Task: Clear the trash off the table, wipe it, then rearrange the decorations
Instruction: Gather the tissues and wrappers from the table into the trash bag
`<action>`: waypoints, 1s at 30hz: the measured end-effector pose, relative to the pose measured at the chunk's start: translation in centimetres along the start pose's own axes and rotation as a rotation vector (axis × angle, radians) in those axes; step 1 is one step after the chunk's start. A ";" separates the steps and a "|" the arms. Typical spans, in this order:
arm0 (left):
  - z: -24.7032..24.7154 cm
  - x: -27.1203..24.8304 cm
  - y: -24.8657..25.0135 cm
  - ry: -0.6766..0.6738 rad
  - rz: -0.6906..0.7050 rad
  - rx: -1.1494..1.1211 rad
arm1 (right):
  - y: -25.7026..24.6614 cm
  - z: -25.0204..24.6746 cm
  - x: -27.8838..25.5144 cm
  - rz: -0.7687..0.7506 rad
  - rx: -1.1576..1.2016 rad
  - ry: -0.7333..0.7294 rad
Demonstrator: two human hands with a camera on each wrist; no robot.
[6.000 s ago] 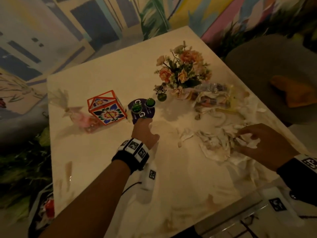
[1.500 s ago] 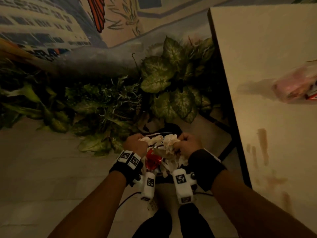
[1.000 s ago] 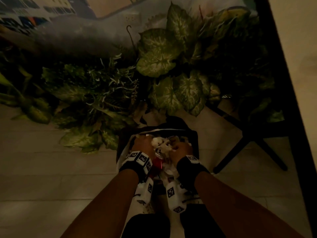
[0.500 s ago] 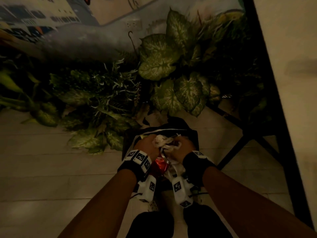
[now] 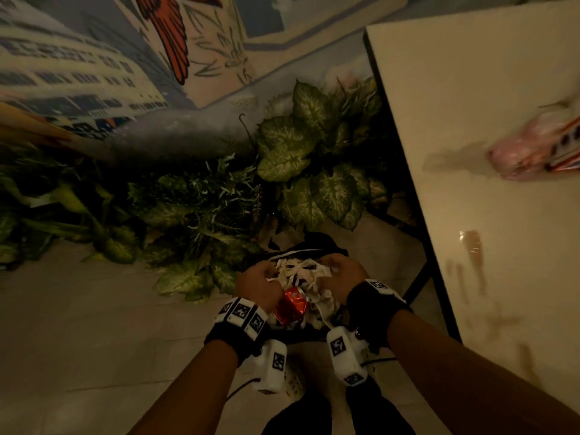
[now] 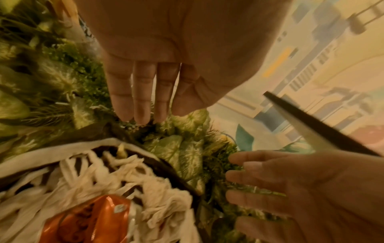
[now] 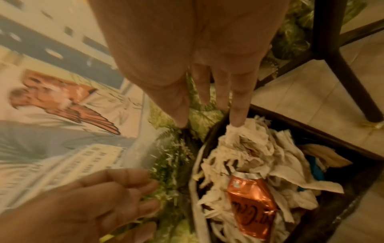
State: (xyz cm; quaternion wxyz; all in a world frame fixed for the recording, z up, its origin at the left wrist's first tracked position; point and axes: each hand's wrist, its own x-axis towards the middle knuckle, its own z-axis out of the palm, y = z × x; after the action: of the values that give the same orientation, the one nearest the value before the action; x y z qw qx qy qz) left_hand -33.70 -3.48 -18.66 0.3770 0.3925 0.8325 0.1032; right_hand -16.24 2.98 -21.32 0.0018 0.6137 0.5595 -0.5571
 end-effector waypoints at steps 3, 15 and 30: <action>-1.7 -2.0 1.4 0.033 0.033 -0.003 | -1.0 -1.6 -3.7 -0.065 0.037 0.022; -2.7 -13.1 10.2 -0.006 0.230 -0.211 | 3.6 -17.3 -19.2 -0.365 -0.222 -0.017; 9.9 -24.5 30.5 -0.095 0.548 0.004 | 23.4 -44.3 -28.0 -0.123 -0.219 0.299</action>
State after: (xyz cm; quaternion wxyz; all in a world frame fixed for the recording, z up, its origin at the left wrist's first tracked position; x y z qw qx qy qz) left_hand 0.86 -2.14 2.14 0.3731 0.6081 0.6769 0.1811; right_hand 36.94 2.75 0.15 -0.0485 0.6506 0.6472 -0.3944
